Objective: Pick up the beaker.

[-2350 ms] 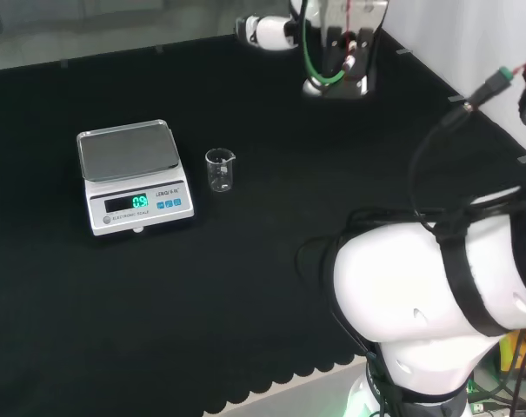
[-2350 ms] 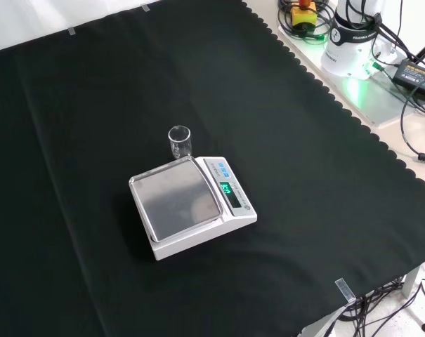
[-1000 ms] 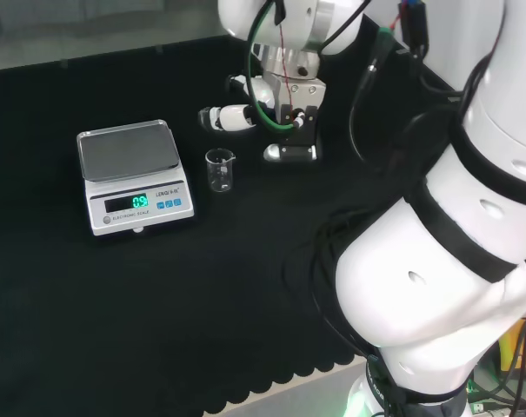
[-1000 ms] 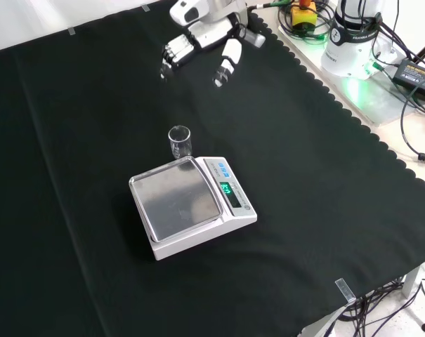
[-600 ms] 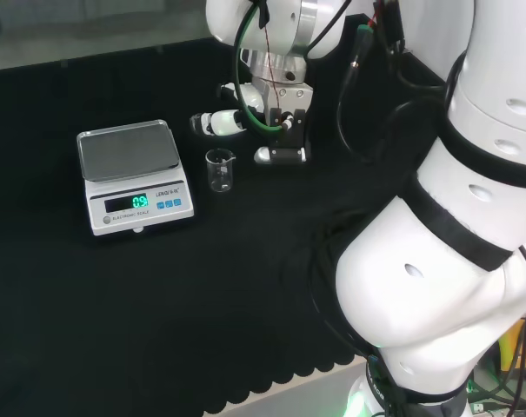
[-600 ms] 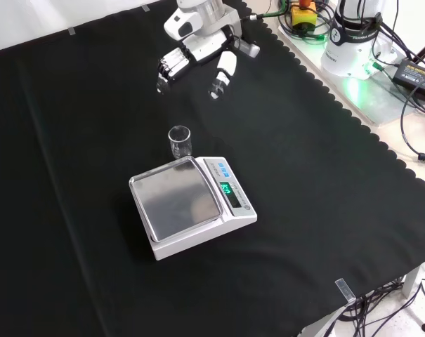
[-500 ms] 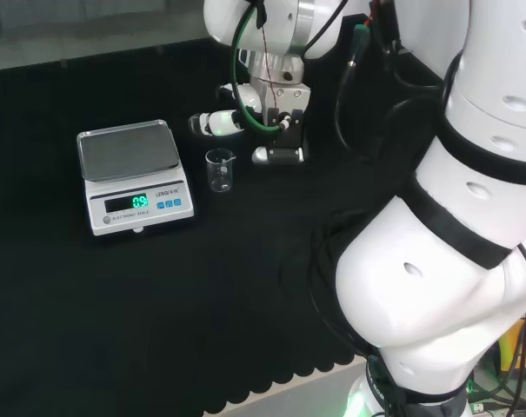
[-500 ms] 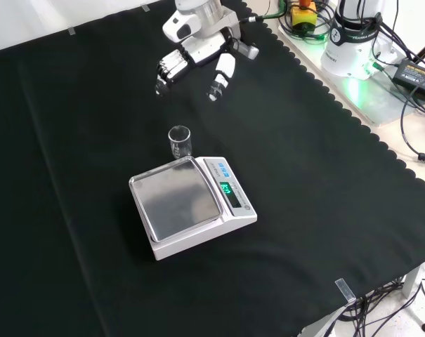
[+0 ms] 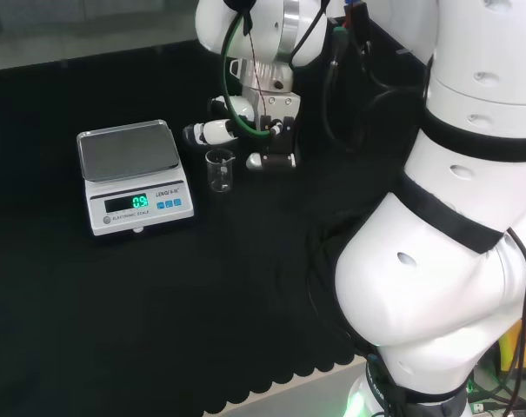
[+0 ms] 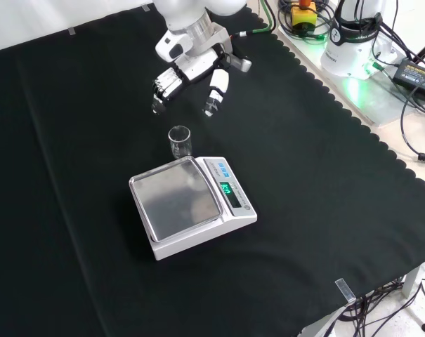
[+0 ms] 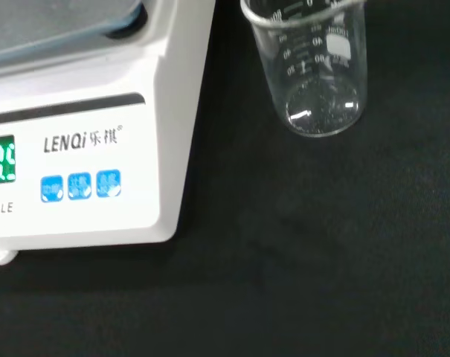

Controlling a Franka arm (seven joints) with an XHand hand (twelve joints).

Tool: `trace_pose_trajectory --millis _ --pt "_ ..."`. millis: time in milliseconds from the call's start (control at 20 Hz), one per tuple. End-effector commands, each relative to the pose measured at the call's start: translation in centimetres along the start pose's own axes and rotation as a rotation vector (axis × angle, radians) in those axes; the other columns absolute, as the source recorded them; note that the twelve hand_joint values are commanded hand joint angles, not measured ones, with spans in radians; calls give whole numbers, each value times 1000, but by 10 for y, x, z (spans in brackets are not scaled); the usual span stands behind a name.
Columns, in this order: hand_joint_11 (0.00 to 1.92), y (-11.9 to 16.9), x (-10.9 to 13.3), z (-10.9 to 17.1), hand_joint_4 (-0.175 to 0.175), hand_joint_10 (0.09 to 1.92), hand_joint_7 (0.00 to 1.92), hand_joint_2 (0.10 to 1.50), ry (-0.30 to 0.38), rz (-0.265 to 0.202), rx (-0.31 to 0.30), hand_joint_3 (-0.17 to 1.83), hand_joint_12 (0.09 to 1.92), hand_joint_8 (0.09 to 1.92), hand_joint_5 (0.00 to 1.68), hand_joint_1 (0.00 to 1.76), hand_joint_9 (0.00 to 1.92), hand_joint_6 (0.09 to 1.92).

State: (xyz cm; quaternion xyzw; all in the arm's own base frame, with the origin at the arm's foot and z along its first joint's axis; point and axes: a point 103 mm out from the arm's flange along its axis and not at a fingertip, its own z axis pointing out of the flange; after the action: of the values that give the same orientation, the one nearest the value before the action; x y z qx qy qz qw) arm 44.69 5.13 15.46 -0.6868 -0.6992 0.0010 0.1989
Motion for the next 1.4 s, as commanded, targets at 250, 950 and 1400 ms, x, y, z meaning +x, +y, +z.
trace_pose_trajectory --millis 250,950,1400 --pt "52 19 -19 19 -58 890 0 936 51 -7 50 196 1531 785 194 181 22 87" --pt "57 33 -26 38 -60 890 0 937 66 1 90 194 1529 800 197 181 17 87" --pt "58 35 -44 53 -61 891 0 938 68 -16 107 193 1528 807 198 181 15 87"
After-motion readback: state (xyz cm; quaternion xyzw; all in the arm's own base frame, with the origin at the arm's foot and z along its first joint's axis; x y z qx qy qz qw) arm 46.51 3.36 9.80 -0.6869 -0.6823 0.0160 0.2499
